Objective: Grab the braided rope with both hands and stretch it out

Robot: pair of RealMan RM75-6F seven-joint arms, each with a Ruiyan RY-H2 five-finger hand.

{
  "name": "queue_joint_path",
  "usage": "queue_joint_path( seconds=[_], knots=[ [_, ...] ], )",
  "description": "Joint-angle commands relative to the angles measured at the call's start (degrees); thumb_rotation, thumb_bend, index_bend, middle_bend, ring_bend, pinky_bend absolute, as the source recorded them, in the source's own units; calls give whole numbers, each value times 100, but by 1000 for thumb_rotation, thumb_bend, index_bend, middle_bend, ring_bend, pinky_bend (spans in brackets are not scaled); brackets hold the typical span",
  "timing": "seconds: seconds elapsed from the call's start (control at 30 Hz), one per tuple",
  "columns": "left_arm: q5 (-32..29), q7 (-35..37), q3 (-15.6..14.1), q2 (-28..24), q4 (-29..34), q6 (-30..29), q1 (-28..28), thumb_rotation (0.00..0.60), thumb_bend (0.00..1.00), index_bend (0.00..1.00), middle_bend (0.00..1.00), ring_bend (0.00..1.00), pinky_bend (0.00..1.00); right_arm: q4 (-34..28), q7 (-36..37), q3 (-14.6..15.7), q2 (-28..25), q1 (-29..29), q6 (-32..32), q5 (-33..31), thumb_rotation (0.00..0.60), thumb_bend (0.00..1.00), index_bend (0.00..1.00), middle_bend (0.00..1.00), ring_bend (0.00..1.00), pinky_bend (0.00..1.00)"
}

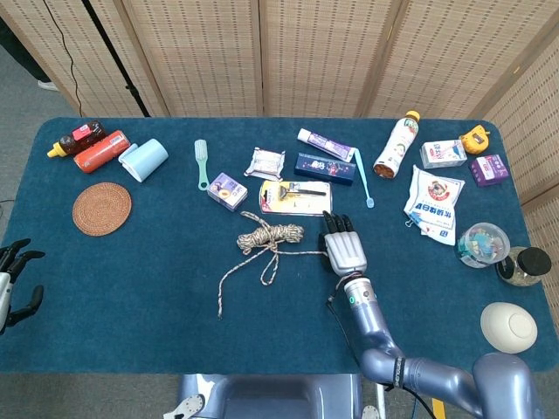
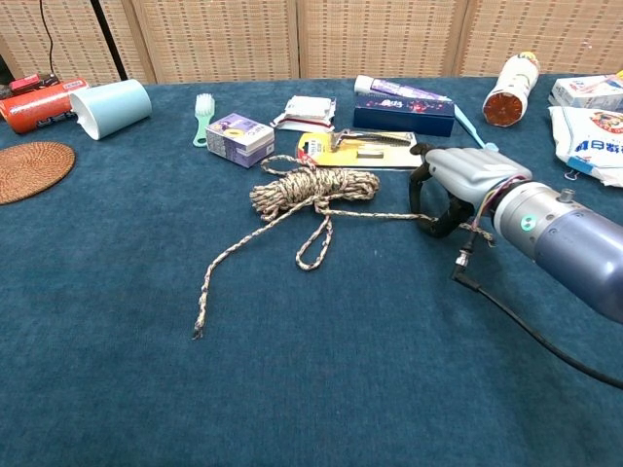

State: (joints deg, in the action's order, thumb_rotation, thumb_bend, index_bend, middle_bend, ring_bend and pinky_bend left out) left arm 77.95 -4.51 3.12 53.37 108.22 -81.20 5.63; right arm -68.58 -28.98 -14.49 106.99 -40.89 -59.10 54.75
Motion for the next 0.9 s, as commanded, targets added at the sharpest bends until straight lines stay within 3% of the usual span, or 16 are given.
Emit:
queue_joint_path(
  seconds=[0.03, 0.5, 0.9],
  knots=[
    [-3, 6, 2, 10, -13, 5, 3, 600, 430, 265, 145, 131, 0, 9, 2, -3, 12, 1, 1, -5, 600, 469, 506, 0, 0, 0],
    [-10, 20, 0, 37, -50, 16, 2, 600, 429, 265, 145, 131, 0, 66, 30, -7, 64, 12, 12, 1, 600, 494, 543, 4, 0, 0],
    [35, -7, 1, 52, -47, 53, 38, 600, 430, 265, 145, 131, 0, 6, 96, 2, 63, 54, -40, 76, 600, 502, 606, 74, 0, 0]
  ],
)
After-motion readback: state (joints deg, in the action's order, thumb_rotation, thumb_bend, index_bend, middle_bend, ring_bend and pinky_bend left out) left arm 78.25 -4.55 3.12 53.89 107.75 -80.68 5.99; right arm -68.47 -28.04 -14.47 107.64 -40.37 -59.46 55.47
